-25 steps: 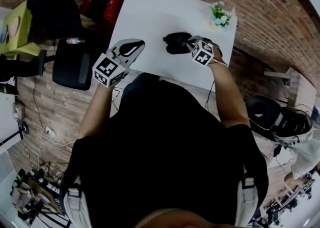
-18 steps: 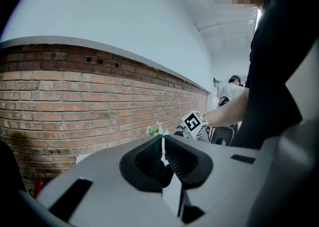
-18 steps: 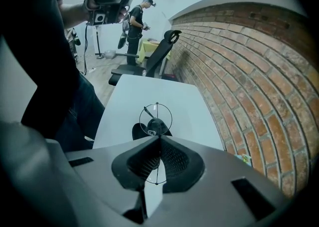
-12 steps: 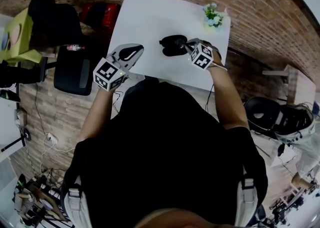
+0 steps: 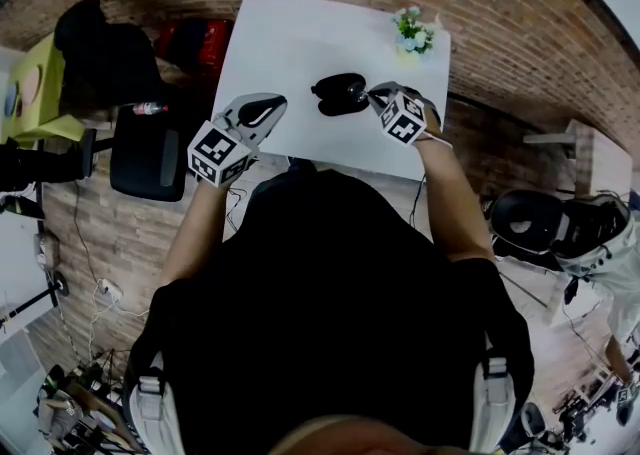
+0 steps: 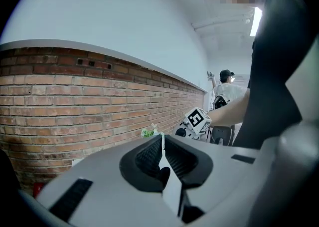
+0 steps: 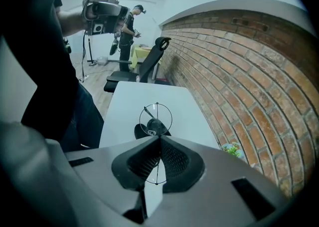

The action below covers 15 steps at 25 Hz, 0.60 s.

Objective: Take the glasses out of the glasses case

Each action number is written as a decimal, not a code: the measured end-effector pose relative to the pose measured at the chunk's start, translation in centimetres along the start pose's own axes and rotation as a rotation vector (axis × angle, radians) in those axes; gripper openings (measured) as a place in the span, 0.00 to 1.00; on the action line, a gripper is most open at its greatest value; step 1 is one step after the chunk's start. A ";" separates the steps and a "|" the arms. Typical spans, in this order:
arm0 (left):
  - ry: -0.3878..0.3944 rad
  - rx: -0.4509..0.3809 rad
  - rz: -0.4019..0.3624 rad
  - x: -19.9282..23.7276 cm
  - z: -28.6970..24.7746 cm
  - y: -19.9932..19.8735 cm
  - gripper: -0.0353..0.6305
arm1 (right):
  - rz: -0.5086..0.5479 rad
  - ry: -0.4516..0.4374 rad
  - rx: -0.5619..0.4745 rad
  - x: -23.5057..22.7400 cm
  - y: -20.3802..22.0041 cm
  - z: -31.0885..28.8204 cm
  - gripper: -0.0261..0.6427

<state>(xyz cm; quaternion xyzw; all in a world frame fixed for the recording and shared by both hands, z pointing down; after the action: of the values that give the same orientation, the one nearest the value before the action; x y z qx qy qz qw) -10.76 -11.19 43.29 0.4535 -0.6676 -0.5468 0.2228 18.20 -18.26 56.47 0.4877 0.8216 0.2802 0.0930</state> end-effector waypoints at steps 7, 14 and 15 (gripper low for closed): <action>0.007 -0.024 -0.016 -1.1 -0.6 -1.0 0.09 | -0.013 0.027 -0.053 0.4 -0.2 2.6 0.07; 0.028 -0.009 -0.009 -2.6 -0.8 -1.6 0.09 | -0.041 0.044 -0.113 0.8 -0.3 5.2 0.07; 0.029 -0.010 -0.013 -2.9 -0.9 -1.7 0.09 | -0.044 0.048 -0.122 0.9 -0.3 5.6 0.07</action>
<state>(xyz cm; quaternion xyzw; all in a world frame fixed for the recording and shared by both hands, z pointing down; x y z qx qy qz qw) -8.05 -9.18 42.56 0.4646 -0.6587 -0.5448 0.2313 19.91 -15.52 51.81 0.4560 0.8155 0.3394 0.1090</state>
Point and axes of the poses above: the fingertips, and each gripper's own axes: z backward along the fingers, x to its left, y out of its underside, the point moved 9 cm from there along z, backward along the fingers, and after that the axes turned 14 degrees about -z, right-handed, at the moved point
